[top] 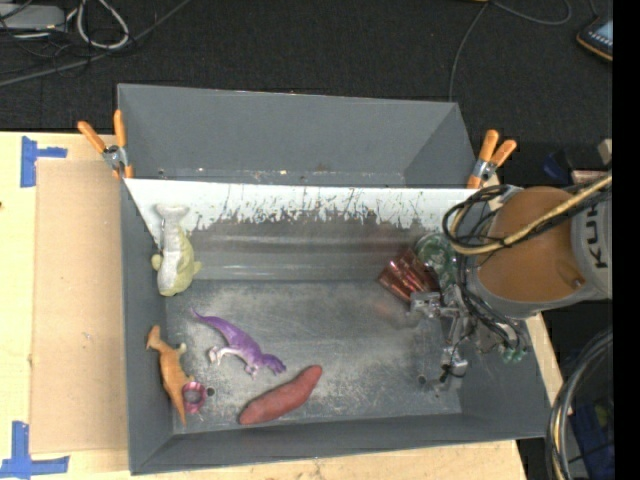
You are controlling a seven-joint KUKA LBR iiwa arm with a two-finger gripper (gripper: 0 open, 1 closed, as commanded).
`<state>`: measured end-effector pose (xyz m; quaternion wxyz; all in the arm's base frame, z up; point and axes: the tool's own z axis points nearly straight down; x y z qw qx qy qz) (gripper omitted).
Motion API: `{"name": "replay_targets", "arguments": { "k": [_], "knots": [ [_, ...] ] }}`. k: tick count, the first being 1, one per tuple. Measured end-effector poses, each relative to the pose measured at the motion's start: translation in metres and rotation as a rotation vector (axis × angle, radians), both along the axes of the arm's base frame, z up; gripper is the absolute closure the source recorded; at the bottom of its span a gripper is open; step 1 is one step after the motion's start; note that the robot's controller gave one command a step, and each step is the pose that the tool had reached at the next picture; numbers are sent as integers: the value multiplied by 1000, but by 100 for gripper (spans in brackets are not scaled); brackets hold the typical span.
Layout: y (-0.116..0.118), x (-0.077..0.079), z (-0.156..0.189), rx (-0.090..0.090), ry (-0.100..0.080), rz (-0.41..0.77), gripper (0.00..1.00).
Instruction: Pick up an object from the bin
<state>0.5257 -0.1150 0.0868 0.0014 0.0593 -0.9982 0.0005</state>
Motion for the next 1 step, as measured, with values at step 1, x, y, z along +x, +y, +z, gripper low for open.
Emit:
{"name": "replay_targets", "arguments": {
  "k": [1],
  "knots": [
    [53,15,-12,4,-1,16,0]
  ]
}}
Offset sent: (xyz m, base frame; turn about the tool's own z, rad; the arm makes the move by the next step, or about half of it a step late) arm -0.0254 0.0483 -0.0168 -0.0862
